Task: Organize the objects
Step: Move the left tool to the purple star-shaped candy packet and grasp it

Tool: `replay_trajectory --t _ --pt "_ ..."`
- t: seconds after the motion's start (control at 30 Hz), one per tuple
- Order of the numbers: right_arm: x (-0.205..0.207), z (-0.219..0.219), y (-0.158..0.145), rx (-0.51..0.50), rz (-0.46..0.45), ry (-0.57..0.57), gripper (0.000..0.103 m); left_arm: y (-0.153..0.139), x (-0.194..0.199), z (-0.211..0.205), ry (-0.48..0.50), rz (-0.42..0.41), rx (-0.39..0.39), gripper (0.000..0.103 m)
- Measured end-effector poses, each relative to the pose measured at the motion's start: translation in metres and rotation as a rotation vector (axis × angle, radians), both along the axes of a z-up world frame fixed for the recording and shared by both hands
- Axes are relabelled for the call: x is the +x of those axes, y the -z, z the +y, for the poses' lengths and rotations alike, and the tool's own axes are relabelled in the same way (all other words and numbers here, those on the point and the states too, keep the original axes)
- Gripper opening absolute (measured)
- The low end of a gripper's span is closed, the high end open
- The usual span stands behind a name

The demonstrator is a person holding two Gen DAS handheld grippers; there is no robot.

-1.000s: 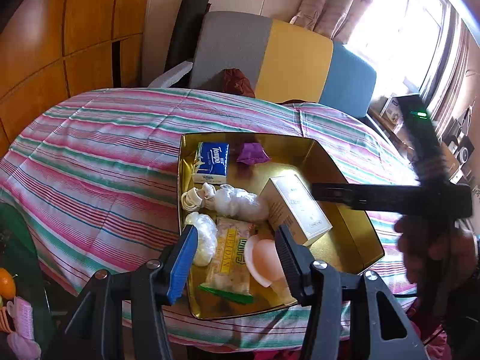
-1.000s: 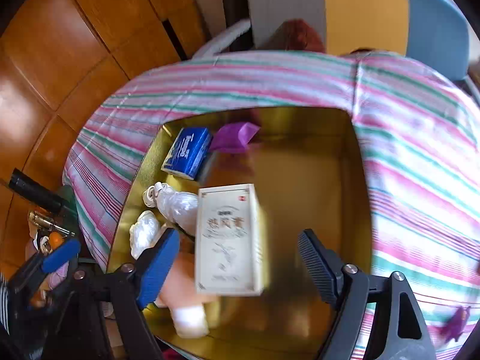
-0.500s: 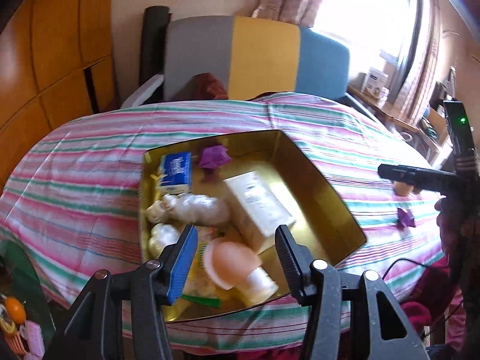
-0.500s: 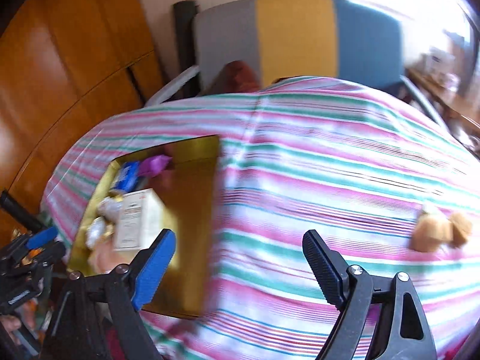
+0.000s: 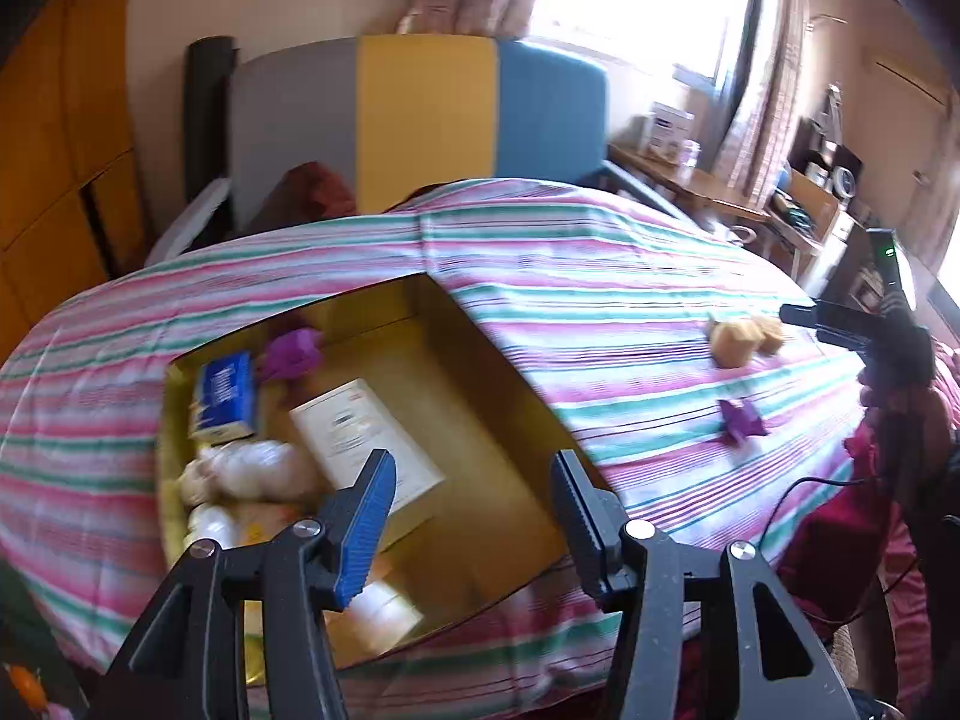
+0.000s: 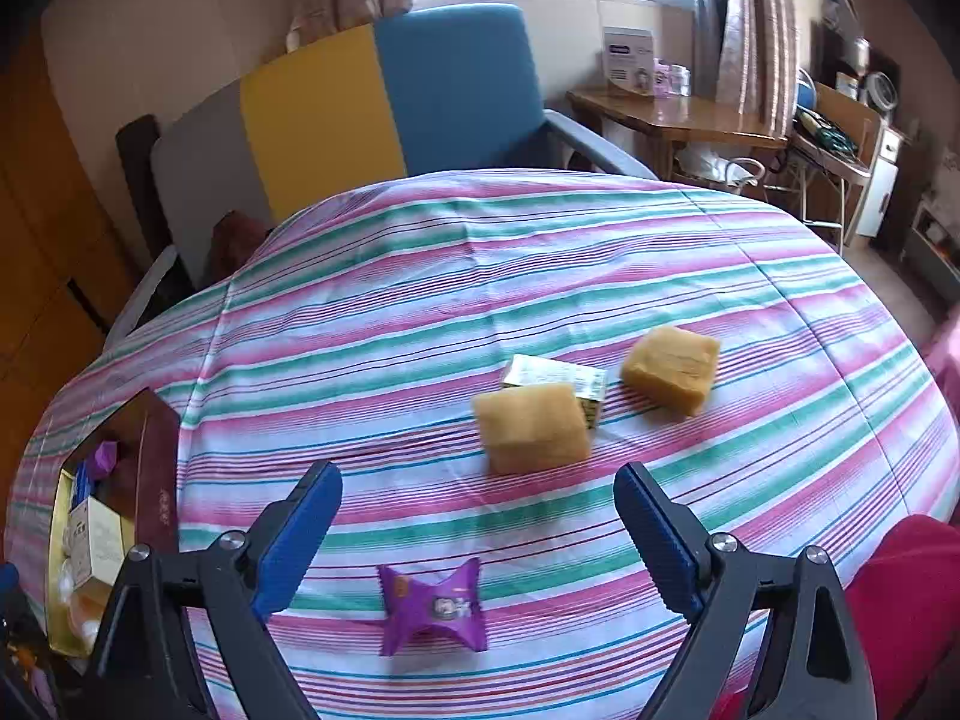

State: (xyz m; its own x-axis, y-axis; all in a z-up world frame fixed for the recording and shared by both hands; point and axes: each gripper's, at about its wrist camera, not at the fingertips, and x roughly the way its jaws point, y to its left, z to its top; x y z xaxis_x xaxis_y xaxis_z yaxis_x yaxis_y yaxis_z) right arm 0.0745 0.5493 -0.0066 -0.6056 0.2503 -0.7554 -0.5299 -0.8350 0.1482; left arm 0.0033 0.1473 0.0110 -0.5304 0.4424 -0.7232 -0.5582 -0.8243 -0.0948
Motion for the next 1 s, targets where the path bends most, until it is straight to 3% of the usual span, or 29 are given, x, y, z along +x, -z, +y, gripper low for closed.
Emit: replay_trajectory --t 0.13,0.27,0.53,0.8,1.0 --pt "0.015 0.031 0.014 -0.041 0.030 0.081 0.093 -0.004 0.003 0.030 0.072 0.005 0.007 0.054" --pt "0.027 0.050 0.026 -0.150 0.092 0.134 0.093 -0.003 0.007 0.058 0.134 0.006 -0.001 0.054" --pt "0.033 0.050 0.021 -0.159 0.167 0.145 0.096 0.018 0.013 0.112 0.234 -0.094 0.004 0.054" --pt "0.035 0.050 0.021 -0.154 0.181 0.145 0.097 0.043 0.029 0.142 0.320 -0.163 -0.033 0.054" --pt "0.051 0.056 0.014 -0.151 0.254 0.223 0.097 0.050 0.027 0.164 0.356 -0.202 -0.041 0.054"
